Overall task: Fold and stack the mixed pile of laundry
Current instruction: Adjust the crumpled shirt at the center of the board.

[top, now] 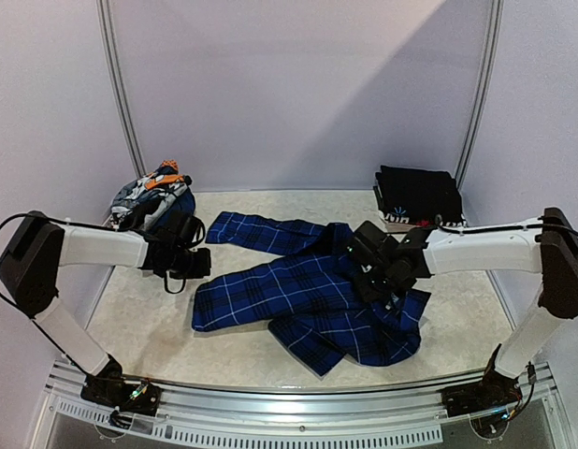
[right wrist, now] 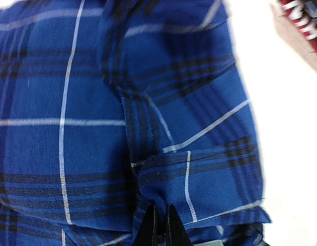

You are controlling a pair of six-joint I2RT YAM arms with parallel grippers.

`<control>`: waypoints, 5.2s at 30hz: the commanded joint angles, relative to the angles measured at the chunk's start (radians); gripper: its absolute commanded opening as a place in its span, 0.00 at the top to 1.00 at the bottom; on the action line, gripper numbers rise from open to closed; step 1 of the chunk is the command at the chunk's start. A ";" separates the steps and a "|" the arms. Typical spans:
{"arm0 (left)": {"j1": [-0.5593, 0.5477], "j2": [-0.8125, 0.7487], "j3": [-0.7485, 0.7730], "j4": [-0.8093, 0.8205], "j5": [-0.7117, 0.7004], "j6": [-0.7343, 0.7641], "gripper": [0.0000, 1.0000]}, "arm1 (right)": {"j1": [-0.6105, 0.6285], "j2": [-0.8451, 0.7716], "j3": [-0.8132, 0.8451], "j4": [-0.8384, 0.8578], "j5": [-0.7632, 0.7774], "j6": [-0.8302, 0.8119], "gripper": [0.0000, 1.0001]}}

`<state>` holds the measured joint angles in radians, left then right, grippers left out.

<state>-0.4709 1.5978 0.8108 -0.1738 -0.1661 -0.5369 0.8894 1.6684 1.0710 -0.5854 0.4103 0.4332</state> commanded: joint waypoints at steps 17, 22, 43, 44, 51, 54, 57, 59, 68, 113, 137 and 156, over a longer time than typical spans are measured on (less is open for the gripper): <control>0.008 -0.046 -0.006 -0.068 0.025 0.057 0.32 | -0.098 -0.179 0.014 0.050 0.113 0.004 1.00; -0.003 -0.007 0.007 -0.108 0.034 0.028 0.34 | -0.108 -0.161 0.012 0.064 0.092 -0.004 1.00; -0.023 0.098 -0.057 -0.015 0.106 -0.058 0.85 | -0.118 -0.133 -0.002 0.071 0.082 0.002 1.00; -0.023 0.103 -0.061 0.007 0.111 -0.059 0.91 | -0.119 -0.133 -0.001 0.069 0.082 0.002 1.00; -0.033 0.074 -0.096 0.110 0.136 -0.050 1.00 | -0.120 -0.137 -0.006 0.064 0.087 0.006 1.00; -0.041 0.006 -0.110 0.111 0.125 -0.033 1.00 | -0.121 -0.149 -0.007 0.063 0.085 0.006 1.00; -0.041 -0.072 -0.120 0.083 0.098 -0.019 1.00 | -0.125 -0.163 -0.008 0.066 0.062 0.004 1.00; -0.041 -0.127 -0.129 0.059 0.084 -0.010 1.00 | -0.125 -0.180 -0.010 0.068 0.045 0.000 1.00; -0.043 -0.320 -0.150 -0.051 0.049 0.003 1.00 | -0.124 -0.266 -0.041 0.098 -0.026 -0.010 1.00; -0.029 0.145 0.007 0.030 0.041 -0.066 1.00 | -0.126 -0.199 -0.053 0.134 -0.054 -0.021 1.00; -0.034 -0.409 0.010 -0.173 -0.102 0.016 1.00 | -0.129 -0.426 -0.033 0.075 -0.074 -0.024 1.00; 0.063 -0.159 0.443 -0.321 -0.219 0.144 1.00 | -0.392 -0.303 0.142 0.124 -0.074 -0.057 1.00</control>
<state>-0.4786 1.2755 1.1675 -0.4625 -0.3679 -0.4297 0.6464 1.2629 1.1820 -0.5259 0.3958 0.3824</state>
